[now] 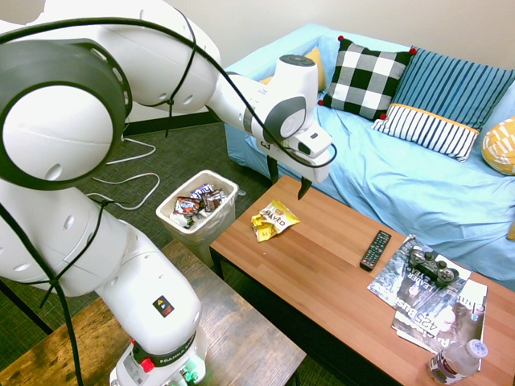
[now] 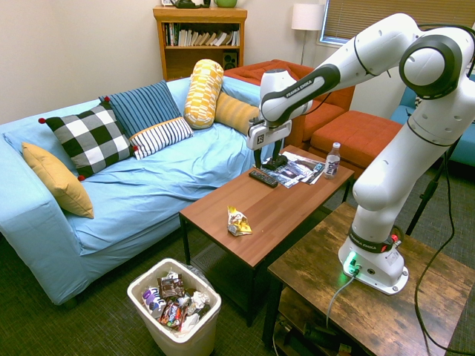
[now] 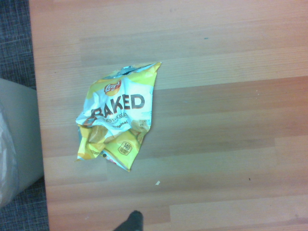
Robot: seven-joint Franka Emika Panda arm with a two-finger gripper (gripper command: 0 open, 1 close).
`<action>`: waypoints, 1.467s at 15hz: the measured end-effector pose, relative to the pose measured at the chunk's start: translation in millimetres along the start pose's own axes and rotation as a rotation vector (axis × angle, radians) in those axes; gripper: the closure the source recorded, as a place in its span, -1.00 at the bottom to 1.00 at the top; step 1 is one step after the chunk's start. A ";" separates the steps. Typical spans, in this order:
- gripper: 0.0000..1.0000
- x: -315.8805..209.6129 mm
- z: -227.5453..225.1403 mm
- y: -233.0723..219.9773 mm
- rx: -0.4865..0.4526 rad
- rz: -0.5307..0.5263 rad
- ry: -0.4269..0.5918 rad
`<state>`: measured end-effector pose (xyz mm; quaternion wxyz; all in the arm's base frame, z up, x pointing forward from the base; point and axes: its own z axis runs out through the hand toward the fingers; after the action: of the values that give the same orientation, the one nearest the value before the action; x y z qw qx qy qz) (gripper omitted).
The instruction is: Throw the chip bag in the trash bin
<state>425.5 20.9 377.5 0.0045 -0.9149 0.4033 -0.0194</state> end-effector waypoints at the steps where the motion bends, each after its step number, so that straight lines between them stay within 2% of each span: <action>1: -1.00 0.4 0.2 -0.6 0.003 0.002 -0.001; 4: -1.00 4.3 10.4 -11.4 0.034 0.016 -0.008; 6: -1.00 5.1 32.6 -32.9 0.035 0.005 -0.027; 9: -1.00 -5.5 73.8 -72.8 0.008 0.014 -0.063; 14: -1.00 -19.7 134.5 -124.7 -0.050 0.086 -0.092; 22: -1.00 -20.0 201.6 -157.1 -0.141 0.157 -0.088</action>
<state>535.8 140.1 179.2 -0.0406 -0.8786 0.4733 0.0494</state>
